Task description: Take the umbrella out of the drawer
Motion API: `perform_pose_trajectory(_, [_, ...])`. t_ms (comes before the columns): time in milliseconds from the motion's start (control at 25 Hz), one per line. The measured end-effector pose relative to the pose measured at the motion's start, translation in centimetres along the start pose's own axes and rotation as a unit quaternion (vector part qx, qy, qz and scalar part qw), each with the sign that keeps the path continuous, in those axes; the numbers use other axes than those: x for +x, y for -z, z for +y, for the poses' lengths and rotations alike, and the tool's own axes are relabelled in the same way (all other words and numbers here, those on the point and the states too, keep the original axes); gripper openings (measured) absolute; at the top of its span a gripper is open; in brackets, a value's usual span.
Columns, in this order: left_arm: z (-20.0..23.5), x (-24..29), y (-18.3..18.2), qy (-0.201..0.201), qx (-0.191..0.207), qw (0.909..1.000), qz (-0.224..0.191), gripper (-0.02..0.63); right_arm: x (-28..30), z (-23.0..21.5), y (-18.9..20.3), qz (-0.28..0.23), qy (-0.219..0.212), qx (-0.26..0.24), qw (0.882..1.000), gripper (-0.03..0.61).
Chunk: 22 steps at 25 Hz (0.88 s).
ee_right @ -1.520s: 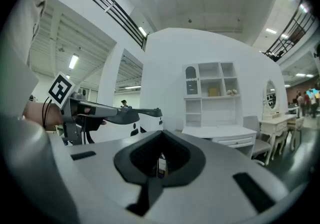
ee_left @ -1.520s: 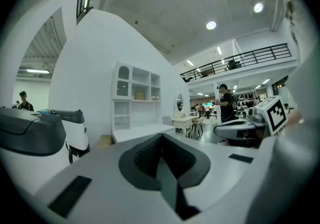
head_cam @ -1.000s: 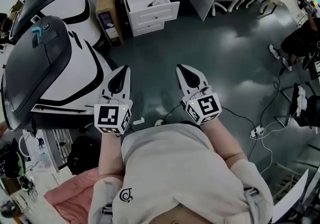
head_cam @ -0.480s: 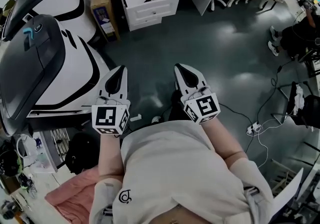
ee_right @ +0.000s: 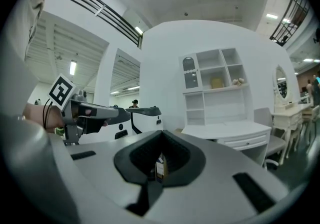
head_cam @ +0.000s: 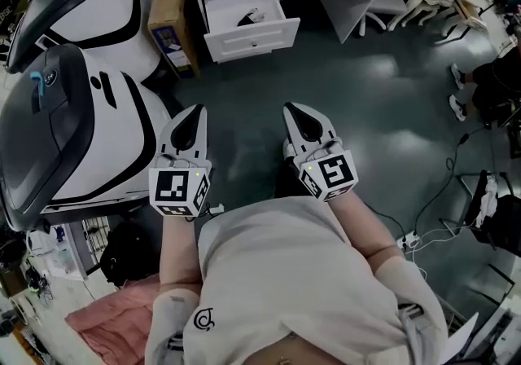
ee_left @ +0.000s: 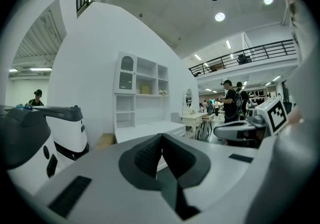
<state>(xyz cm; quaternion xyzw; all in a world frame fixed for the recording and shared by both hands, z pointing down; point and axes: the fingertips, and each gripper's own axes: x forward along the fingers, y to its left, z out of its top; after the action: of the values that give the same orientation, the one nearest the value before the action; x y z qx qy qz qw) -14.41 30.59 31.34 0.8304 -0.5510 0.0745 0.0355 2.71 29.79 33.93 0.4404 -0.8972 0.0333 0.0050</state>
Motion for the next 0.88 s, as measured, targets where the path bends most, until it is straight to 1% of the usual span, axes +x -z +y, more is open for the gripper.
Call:
perform_pose_trajectory(200, [-1.3, 8.9, -1.7, -0.016, 0.000, 0.9999, -0.001, 0.013, 4.0, -8.3, -0.8, 0.008, -0.022, -0.011, 1.000, 0.006])
perform_pose_trajectory(320, [-1.7, 14.2, -2.9, -0.031, 0.003, 0.9995, -0.003, 0.012, 6.4, -13.5, -2.2, -0.001, -0.030, -0.020, 0.999, 0.006])
perform_pose_trajectory(480, [-2.2, 19.9, -3.8, -0.049, 0.000, 0.9988, -0.004, 0.013, 9.2, -19.0, -2.7, 0.001, -0.048, -0.026, 0.999, 0.006])
perform_pose_trajectory(600, [-2.8, 22.8, -3.7, -0.057, -0.004, 0.9984, 0.008, 0.012, 10.6, -22.0, -2.3, 0.010, -0.058, -0.021, 0.998, 0.006])
perform_pose_trajectory(760, [-2.8, 25.7, -3.0, -0.061, -0.005, 0.9977, 0.030, 0.012, 12.7, -24.6, -1.6, 0.023, -0.067, -0.010, 0.997, 0.006])
perform_pose_trajectory(880, [-2.0, 27.9, -3.4, -0.058, -0.002, 0.9980, 0.025, 0.012, 14.9, -25.8, -1.1, 0.030, -0.074, 0.000, 0.997, 0.006])
